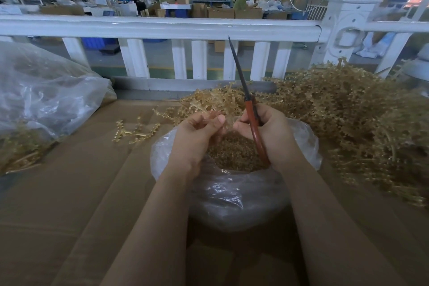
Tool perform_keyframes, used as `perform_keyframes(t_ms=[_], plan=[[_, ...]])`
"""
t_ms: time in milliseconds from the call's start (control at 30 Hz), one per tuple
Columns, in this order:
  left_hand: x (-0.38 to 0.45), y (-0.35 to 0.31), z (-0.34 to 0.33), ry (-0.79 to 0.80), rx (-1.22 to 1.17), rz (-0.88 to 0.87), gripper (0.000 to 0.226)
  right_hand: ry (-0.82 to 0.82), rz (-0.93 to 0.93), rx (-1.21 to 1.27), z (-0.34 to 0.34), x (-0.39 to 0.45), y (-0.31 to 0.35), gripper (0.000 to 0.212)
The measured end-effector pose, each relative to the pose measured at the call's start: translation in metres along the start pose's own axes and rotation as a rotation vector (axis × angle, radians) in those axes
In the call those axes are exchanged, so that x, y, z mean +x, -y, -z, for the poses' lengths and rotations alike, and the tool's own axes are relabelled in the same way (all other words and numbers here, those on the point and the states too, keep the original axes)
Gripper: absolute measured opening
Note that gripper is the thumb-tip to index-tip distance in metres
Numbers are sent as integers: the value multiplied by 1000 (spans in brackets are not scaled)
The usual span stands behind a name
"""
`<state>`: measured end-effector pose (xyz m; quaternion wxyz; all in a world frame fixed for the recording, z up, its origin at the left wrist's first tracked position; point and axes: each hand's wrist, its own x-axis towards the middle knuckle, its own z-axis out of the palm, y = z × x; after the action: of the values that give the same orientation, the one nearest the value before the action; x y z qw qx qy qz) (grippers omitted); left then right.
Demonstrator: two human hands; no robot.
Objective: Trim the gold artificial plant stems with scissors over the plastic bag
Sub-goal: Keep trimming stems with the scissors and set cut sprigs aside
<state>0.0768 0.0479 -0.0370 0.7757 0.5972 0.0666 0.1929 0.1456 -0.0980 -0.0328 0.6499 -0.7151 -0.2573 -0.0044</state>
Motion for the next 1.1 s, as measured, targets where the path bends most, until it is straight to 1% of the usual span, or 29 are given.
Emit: perform_keyframes(t_ms=[67,233,333,400,500,600,767,900,967,1033,1100], plan=[[-1,1,-1,39,45,15,9,-3,12,2,-1,0,0,26],[-3,-1,-2,43,63,1,11,-17,26,76,0,-1,3,18],[-3,-1,-3,41,57,9,11,-32,39,2,0,0,2,24],[-3,-2,-3,38,20,46,12,-21,39,-11,1,0,1,27],[-3,-2,-4,44,-54,142,16,-14,33,5,1,0,1,27],[-2,-2,-4,55,-48,187,17,-16,45,14,1,0,1,26],[-3,-4,-1,99,-82,178,17,-19,43,-19,2,2,-2,28],[-2,-5,0,61,-153,171,13,-10,70,-102,0,2,-2,29],[-2,-6,0,40,-170,154,5,-23,78,-134,0,2,0,29],[-2,-7,0,8,-192,124,9,-42,75,-178,1,-1,3,35],[-2,-9,0,-30,-220,88,7,-37,59,-237,2,-4,4,44]])
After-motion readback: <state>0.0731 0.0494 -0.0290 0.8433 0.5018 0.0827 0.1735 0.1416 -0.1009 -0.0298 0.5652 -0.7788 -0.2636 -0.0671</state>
